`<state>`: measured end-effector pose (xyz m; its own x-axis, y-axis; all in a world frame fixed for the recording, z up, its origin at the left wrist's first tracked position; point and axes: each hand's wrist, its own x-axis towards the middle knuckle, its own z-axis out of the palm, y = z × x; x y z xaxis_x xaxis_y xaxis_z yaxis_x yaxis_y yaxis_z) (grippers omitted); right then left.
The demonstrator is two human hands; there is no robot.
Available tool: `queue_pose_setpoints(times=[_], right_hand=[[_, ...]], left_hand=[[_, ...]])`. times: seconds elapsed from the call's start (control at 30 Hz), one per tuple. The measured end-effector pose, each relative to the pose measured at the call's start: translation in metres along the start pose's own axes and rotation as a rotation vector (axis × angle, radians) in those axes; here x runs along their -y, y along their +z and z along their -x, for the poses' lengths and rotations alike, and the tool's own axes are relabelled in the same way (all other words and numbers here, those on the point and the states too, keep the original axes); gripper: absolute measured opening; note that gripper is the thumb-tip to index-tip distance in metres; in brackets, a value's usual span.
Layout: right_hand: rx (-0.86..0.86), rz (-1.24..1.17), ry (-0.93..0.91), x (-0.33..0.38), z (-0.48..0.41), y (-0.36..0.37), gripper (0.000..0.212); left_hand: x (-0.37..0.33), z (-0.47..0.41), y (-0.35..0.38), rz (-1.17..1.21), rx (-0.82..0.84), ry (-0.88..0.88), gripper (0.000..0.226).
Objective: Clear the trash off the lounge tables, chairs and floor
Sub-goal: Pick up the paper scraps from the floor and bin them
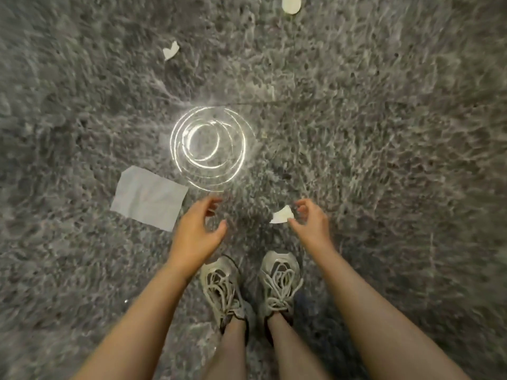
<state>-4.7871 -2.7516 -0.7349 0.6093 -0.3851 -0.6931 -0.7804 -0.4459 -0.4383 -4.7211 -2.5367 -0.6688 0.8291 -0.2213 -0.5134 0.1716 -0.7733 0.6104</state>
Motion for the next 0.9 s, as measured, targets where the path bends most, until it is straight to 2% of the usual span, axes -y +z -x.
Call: queue_pose_setpoints(times=[0.13, 0.23, 0.37, 0.43, 0.53, 0.7, 0.8, 0.9], right_hand=[[0.031, 0.162, 0.034, -0.026, -0.045, 0.049, 0.040], [-0.037, 0.277, 0.092, -0.041, -0.061, 0.077, 0.050], [-0.113, 0.255, 0.105, -0.054, -0.063, 0.103, 0.055], [-0.118, 0.271, 0.064, -0.059, -0.063, 0.108, 0.047], [-0.151, 0.335, 0.019, -0.064, -0.065, 0.109, 0.031], [-0.159, 0.273, -0.033, -0.055, -0.065, 0.115, 0.022], [-0.160, 0.204, -0.061, -0.043, -0.068, 0.120, 0.020], [-0.134, 0.120, -0.141, -0.025, -0.074, 0.127, 0.017]], left_hand=[[0.062, -0.027, 0.032, -0.055, -0.047, -0.013, 0.040], [0.096, -0.041, 0.051, -0.077, -0.075, -0.018, 0.041], [0.133, -0.049, 0.066, -0.031, -0.195, -0.153, 0.043], [0.152, -0.053, 0.065, -0.046, -0.270, -0.236, 0.046], [0.183, -0.070, 0.051, -0.211, -0.331, -0.324, 0.058], [0.216, -0.104, 0.025, -0.278, -0.373, -0.480, 0.072], [0.221, -0.116, 0.022, -0.254, -0.379, -0.559, 0.065], [0.222, -0.123, 0.022, -0.192, -0.394, -0.549, 0.046]])
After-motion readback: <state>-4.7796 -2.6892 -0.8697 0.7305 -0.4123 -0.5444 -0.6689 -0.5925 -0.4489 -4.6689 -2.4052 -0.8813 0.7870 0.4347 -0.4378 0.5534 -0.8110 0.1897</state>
